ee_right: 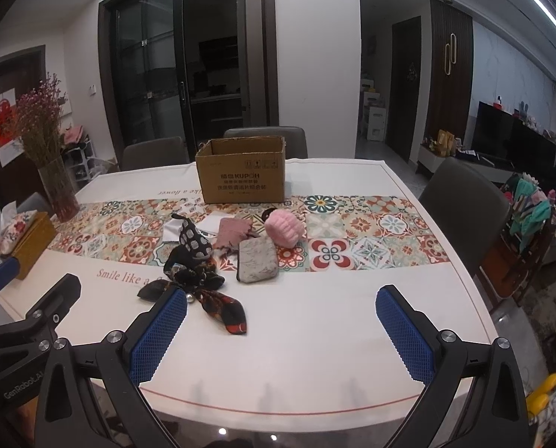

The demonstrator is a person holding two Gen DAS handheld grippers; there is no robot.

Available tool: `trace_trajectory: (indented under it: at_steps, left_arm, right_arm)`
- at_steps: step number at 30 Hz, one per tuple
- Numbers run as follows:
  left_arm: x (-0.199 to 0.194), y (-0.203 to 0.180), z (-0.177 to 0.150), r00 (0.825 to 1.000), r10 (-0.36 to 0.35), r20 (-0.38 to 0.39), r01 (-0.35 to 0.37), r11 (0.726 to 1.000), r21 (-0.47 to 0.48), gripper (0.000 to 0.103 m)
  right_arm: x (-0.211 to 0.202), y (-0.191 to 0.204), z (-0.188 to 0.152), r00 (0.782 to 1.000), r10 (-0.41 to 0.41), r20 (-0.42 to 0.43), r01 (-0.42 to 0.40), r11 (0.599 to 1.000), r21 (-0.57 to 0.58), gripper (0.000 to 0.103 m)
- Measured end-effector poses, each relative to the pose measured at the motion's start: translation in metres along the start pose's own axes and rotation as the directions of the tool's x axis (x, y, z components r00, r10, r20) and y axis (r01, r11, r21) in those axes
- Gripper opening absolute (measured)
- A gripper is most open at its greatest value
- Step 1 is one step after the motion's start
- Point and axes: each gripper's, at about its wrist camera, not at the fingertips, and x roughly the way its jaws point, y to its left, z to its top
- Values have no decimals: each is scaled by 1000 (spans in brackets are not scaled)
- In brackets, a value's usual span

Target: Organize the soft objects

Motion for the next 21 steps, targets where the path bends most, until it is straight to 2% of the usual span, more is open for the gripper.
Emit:
trace_trajectory:
  at_steps: [21]
  left_arm:
    - [1, 1, 4, 1000, -9, 2, 9, 1000, 4, 103]
  right_arm:
    - [1, 1, 0, 1000, 0, 4, 0, 1000, -4, 102]
